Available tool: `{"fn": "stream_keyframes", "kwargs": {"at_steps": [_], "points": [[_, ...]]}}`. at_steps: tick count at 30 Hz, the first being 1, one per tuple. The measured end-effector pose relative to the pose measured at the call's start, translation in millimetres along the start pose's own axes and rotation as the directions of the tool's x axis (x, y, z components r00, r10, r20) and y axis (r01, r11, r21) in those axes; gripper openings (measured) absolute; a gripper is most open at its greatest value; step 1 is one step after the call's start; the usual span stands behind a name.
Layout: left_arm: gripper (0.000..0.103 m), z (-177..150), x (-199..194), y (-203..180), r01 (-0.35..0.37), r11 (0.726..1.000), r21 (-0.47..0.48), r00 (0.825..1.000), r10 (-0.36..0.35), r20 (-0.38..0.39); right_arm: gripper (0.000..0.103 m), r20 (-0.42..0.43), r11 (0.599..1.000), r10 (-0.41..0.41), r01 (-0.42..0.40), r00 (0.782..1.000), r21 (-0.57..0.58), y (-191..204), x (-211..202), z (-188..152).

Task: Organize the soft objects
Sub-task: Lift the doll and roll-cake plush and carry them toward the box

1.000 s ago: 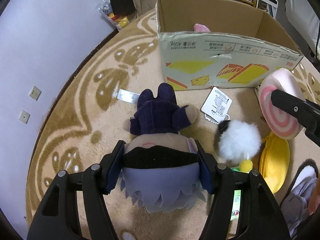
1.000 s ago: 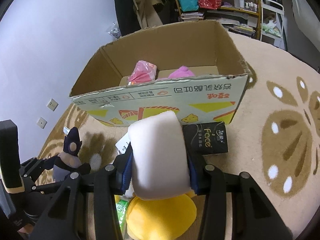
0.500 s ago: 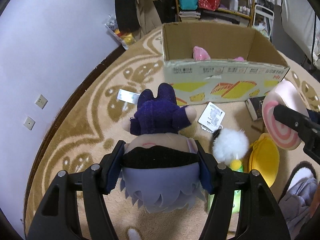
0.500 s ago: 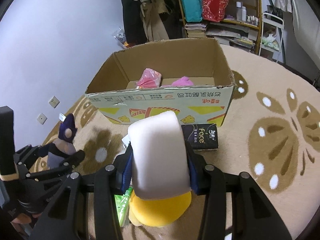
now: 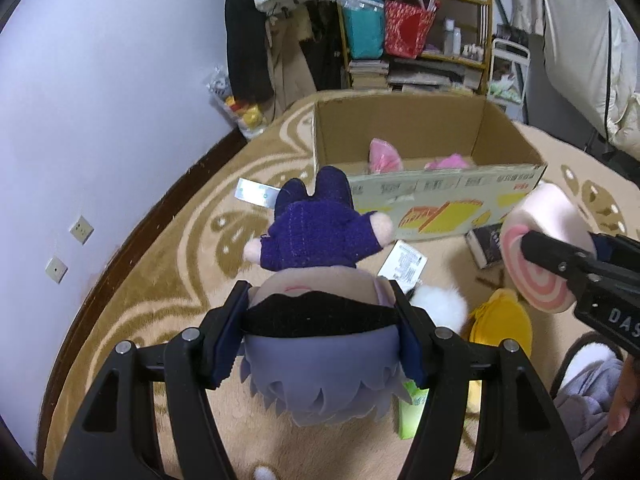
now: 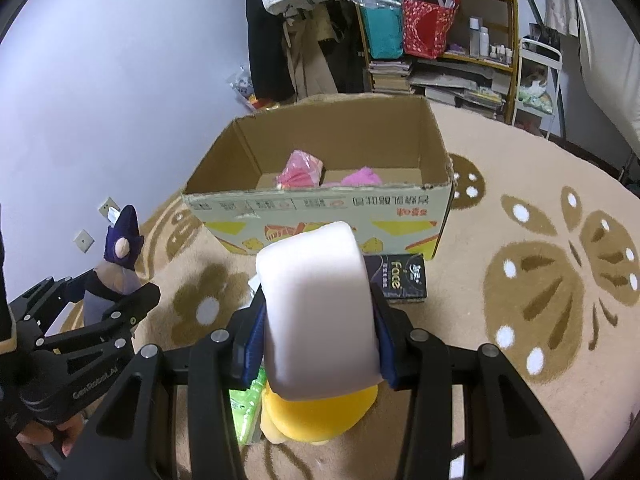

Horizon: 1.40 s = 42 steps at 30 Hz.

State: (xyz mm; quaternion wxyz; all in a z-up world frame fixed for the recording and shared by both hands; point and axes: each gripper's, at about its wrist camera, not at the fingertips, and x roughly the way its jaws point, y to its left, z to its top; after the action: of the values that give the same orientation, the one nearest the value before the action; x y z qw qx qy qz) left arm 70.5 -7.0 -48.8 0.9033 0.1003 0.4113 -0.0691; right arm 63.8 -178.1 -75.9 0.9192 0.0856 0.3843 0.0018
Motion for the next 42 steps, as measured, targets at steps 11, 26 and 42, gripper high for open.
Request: {"fn": "stream_keyframes", "kwargs": {"at_steps": [11, 26, 42], "points": [[0.065, 22.1, -19.5, -3.4, 0.014, 1.000, 0.018, 0.992, -0.016, 0.129, 0.049, 0.091, 1.000, 0.018, -0.017, 0.996, -0.002, -0.1, -12.1, 18.1], [0.065, 74.8, -21.1, -2.6, 0.029, 0.999, 0.037, 0.968, -0.037, 0.248, 0.049, 0.173, 0.999, 0.028, -0.025, 0.985, -0.020, -3.1, -6.6, 55.4], [0.065, 115.5, 11.1, -11.7, 0.033, 0.998, 0.057, 0.961, -0.047, 0.272, 0.049, 0.220, 1.000, -0.002, 0.003, 0.976, -0.006, -22.6, 13.6, 91.5]]}}
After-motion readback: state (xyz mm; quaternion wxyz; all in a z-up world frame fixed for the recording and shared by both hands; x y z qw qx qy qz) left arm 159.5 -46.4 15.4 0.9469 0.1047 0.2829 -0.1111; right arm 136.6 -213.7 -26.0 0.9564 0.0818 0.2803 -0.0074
